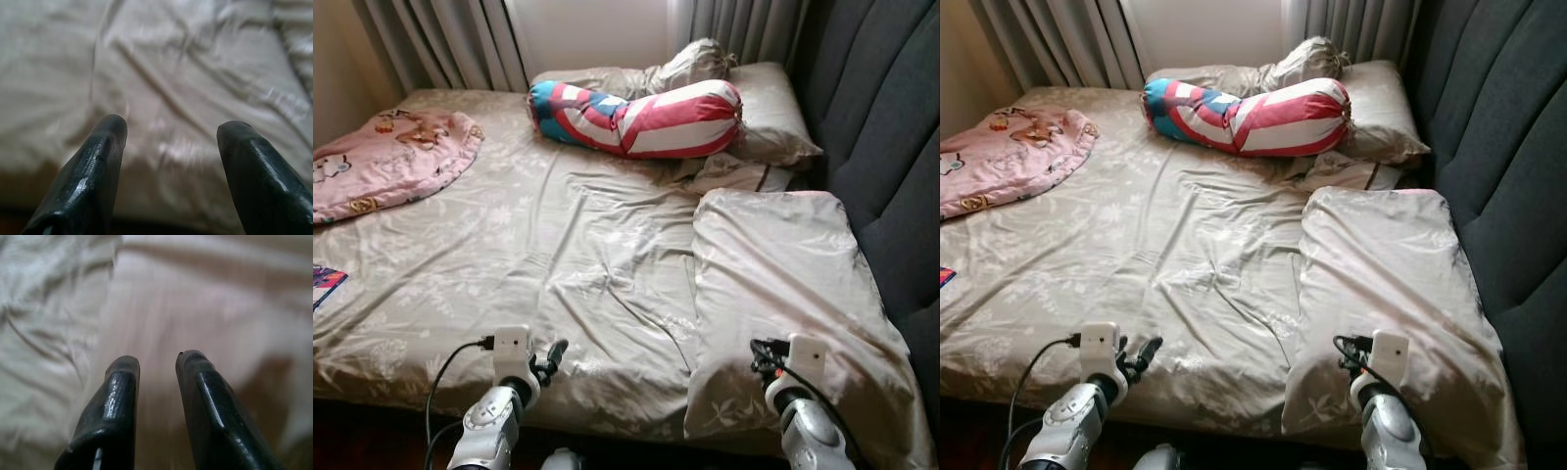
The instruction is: Clean up the room
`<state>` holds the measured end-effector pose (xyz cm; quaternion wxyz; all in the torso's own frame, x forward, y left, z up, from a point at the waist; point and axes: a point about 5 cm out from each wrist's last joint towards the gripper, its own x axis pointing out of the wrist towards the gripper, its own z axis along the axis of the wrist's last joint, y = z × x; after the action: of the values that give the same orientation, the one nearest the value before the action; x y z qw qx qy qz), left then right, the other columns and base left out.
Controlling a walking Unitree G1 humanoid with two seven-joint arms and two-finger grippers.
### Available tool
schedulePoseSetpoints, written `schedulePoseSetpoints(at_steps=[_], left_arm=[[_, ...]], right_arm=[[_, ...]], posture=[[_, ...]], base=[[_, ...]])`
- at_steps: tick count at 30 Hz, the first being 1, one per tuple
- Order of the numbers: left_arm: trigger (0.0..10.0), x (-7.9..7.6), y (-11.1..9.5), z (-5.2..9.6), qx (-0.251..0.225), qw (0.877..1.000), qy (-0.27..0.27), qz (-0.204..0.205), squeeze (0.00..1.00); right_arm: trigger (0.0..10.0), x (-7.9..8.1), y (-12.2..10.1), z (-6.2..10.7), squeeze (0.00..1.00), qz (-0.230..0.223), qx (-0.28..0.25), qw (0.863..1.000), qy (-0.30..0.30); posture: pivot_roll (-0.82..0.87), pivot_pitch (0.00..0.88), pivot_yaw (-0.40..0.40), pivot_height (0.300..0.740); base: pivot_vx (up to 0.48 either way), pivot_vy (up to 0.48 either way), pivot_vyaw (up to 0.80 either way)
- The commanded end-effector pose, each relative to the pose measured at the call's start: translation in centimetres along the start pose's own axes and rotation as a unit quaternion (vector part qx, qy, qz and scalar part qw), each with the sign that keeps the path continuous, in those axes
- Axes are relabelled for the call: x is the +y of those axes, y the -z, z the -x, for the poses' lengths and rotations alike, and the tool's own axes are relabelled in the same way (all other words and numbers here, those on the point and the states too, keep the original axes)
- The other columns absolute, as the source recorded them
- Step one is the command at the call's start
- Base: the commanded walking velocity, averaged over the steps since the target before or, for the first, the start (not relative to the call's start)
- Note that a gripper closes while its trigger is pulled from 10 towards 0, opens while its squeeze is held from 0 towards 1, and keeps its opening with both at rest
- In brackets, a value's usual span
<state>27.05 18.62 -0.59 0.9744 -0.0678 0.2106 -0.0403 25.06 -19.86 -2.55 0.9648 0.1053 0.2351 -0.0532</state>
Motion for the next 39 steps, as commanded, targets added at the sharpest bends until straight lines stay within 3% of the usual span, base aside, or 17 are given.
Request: schedulePoseSetpoints(at_steps=[1,5,8,12,15,17,21,27,39], left_arm=[[10.0,0.2,0.9,0.0,0.030,0.999,-0.011,0.014,0.00],[10.0,0.7,1.7,0.0,0.066,0.997,-0.015,0.028,0.00],[10.0,1.4,2.7,0.3,0.113,0.993,-0.012,0.001,0.00],[10.0,1.2,3.4,0.5,0.147,0.984,0.019,-0.102,0.00],[10.0,1.0,4.1,0.8,0.159,0.979,0.017,-0.125,0.00],[10.0,0.9,5.3,1.3,0.185,0.975,-0.001,-0.126,0.00],[10.0,-0.1,7.5,2.2,0.204,0.976,-0.034,-0.069,0.00],[10.0,-0.8,8.6,2.8,0.218,0.972,-0.011,-0.091,0.00],[10.0,-0.8,8.0,2.4,0.203,0.973,-0.021,-0.110,0.00]], right_arm=[[10.0,0.0,1.0,0.1,0.00,0.000,0.024,1.000,0.005],[10.0,0.3,2.8,0.6,0.00,0.011,0.069,0.998,-0.004],[10.0,0.1,3.8,0.9,0.00,0.015,0.097,0.995,0.006],[10.0,-0.5,4.2,1.1,0.00,0.006,0.110,0.994,0.023],[10.0,-0.9,4.7,1.4,0.00,0.005,0.122,0.992,0.034],[10.0,-1.1,5.4,1.8,0.00,0.012,0.136,0.990,0.036],[10.0,-1.4,6.5,2.5,0.00,0.014,0.157,0.986,0.047],[10.0,-1.3,8.3,3.7,0.00,0.011,0.178,0.983,0.050],[10.0,-0.7,9.1,4.0,0.00,0.029,0.197,0.979,0.032]], posture=[[-0.11,0.000,0.000,0.705],[-0.11,0.000,0.001,0.730],[-0.11,0.000,0.004,0.740],[-0.09,0.000,0.003,0.740],[-0.08,0.000,-0.005,0.740],[-0.08,0.000,-0.010,0.740],[-0.09,0.000,-0.010,0.740],[-0.09,0.000,-0.003,0.740],[-0.10,0.000,-0.001,0.740]], base=[[0.000,0.000,0.00],[0.000,0.000,0.00],[0.000,0.000,0.00],[0.000,0.000,0.00],[0.000,0.000,0.00],[0.000,0.000,0.00],[0.000,0.000,0.00],[0.000,0.000,0.00],[0.000,0.000,0.00]])
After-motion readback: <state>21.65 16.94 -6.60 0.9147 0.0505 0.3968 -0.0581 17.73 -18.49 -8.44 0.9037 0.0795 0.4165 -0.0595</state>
